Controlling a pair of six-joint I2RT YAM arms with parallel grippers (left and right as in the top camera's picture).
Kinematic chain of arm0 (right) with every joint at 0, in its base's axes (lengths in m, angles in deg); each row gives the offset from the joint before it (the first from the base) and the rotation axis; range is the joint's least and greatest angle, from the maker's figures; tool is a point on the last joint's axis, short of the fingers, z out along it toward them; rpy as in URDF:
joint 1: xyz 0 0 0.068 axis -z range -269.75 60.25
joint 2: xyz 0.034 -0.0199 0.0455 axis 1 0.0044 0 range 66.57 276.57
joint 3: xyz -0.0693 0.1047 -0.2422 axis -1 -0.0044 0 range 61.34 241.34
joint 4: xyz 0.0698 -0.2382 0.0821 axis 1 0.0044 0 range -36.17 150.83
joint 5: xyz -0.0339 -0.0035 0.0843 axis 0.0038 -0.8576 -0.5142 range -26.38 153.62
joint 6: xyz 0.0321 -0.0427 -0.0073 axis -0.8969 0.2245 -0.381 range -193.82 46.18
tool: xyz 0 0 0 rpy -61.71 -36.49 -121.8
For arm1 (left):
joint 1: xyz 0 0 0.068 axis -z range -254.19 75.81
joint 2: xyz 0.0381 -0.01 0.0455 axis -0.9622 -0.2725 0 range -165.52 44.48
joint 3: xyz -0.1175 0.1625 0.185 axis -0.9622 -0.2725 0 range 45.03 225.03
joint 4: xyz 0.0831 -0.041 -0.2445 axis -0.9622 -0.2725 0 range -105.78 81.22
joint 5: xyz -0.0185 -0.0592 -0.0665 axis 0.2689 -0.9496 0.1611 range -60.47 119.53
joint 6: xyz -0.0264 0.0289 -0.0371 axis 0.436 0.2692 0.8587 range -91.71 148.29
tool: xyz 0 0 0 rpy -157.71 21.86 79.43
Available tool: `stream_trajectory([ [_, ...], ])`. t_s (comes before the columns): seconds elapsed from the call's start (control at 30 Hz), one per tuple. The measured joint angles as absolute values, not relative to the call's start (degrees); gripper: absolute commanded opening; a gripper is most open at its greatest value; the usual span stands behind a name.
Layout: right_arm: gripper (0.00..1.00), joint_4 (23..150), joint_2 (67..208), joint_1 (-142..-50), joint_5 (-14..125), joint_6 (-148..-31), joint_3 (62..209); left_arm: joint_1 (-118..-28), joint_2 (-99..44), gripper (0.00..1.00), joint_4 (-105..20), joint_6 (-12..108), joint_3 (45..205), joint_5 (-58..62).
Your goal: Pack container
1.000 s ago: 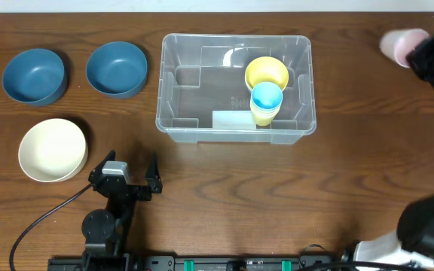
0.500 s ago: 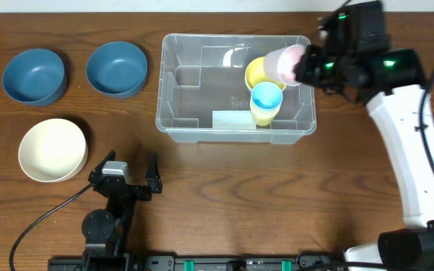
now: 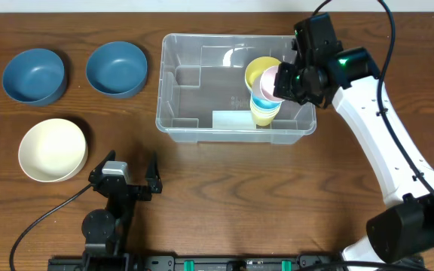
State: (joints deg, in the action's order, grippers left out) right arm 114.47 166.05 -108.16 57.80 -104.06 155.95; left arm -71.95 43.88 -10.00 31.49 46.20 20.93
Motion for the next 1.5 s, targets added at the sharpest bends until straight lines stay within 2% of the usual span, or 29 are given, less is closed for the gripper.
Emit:
stream_trajectory([
  [0.1,0.03,113.77,166.05,-108.16,58.87,-104.63,154.18,-71.95,43.88,0.98,-10.0,31.49,46.2,20.93],
  [0.17,0.1,112.88,166.05,-108.16,59.29,-104.98,152.89,-71.95,43.88,0.98,-10.0,31.49,46.2,20.93],
  [0.3,0.44,110.91,166.11,-108.16,59.55,-106.05,150.14,-71.95,43.88,0.98,-10.0,31.49,46.2,20.93],
  [0.37,0.57,110.47,166.22,-108.14,59.53,-106.11,149.7,-71.95,43.88,0.98,-10.0,31.49,46.2,20.93],
  [0.43,0.65,109.21,166.27,-108.14,59.0,-104.98,149.63,-71.95,43.88,0.98,-10.0,31.49,46.2,20.93],
  [0.83,0.74,110.3,165.96,-106.55,55.05,-100.56,152.98,-71.95,43.88,0.98,-10.0,31.49,46.2,20.93],
  [1.07,0.99,112.75,161.79,-97.89,59.42,-100.28,155.86,-71.95,43.88,0.98,-10.0,31.49,46.2,20.93],
  [1.33,0.99,114.3,161.0,-85.67,65.17,-101.81,156.28,-71.95,43.88,0.98,-10.0,31.49,46.2,20.93],
  [1.5,0.99,114.41,161.39,-82.33,66.24,-103.53,156.28,-71.95,43.88,0.98,-9.93,31.49,46.2,20.93],
])
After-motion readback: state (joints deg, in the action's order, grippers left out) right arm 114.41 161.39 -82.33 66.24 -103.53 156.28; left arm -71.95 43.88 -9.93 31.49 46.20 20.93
